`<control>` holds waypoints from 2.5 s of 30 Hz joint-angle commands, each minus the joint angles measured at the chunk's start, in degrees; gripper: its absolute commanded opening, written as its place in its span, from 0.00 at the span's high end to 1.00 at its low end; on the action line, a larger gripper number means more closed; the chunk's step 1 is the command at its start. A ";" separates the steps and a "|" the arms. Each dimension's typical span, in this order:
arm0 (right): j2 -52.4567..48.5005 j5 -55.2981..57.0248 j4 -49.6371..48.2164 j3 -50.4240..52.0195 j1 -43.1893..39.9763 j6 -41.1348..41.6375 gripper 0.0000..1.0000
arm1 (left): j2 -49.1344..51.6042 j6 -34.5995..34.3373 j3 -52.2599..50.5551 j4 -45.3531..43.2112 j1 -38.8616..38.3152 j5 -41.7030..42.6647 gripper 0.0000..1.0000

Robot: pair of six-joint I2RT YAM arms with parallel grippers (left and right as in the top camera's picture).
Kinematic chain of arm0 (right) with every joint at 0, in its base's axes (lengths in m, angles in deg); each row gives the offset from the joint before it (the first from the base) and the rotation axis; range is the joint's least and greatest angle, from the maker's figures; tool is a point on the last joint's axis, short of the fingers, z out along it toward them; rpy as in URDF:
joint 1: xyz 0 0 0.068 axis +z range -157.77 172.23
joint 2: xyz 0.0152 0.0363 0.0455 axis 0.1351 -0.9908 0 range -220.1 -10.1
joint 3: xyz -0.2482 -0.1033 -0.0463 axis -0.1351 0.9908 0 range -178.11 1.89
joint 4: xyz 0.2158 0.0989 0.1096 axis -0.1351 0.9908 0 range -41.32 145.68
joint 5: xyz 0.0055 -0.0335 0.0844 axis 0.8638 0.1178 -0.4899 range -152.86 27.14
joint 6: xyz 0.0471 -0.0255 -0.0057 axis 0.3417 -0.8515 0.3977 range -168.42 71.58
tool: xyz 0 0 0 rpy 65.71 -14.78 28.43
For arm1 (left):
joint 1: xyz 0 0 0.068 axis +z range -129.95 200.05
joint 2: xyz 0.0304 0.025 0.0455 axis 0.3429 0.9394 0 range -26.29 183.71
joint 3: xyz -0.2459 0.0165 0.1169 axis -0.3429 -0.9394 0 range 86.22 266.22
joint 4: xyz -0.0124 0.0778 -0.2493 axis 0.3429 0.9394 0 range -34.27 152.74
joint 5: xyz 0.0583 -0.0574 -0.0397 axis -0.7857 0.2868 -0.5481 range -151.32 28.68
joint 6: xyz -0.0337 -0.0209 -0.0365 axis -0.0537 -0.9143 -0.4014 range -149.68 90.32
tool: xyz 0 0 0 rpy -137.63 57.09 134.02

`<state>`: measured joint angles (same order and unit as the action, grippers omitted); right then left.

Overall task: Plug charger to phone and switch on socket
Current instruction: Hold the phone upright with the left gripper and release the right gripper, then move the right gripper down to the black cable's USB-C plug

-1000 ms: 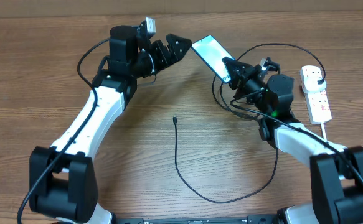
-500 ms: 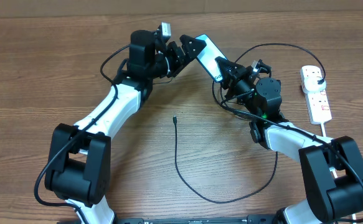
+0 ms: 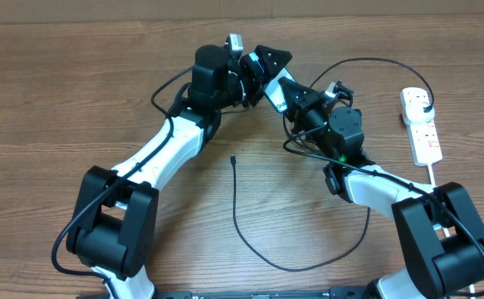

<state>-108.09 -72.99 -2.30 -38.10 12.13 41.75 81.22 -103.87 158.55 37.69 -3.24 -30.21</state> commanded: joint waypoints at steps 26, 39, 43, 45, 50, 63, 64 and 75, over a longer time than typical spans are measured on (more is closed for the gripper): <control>0.04 -0.39 -1.05 -2.49 0.66 -2.14 0.96 | 0.50 -4.24 -0.09 -0.68 -0.11 -1.07 0.82; 0.72 -11.80 -1.66 -2.47 -4.37 -9.31 0.00 | 0.50 -3.41 -0.09 -0.96 1.51 1.16 0.96; 3.08 -20.39 -1.70 -2.49 -10.43 -14.10 0.00 | 0.50 -1.97 -0.09 -0.87 4.55 5.95 0.96; 4.61 -24.87 -1.68 -2.49 -12.68 -17.16 0.00 | 0.50 -1.57 -0.09 -0.90 6.29 8.44 0.96; 8.35 -33.88 2.29 -2.49 -14.69 -25.75 0.00 | 0.50 2.43 -0.09 -0.85 10.97 16.74 0.96; 16.48 -31.58 31.47 -2.49 -8.39 -46.53 0.00 | 0.50 11.04 -0.09 8.26 20.24 35.52 0.96; 17.09 -31.34 32.79 -2.49 -7.80 -47.56 0.00 | 0.50 11.02 -0.09 8.90 20.92 36.44 0.96; 20.52 -18.21 50.62 -2.49 1.92 -60.04 0.00 | 0.50 10.99 -0.09 10.80 26.01 39.06 0.96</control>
<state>-88.79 -96.53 47.56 -40.02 11.94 -13.02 81.63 -94.14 157.92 48.64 21.66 5.64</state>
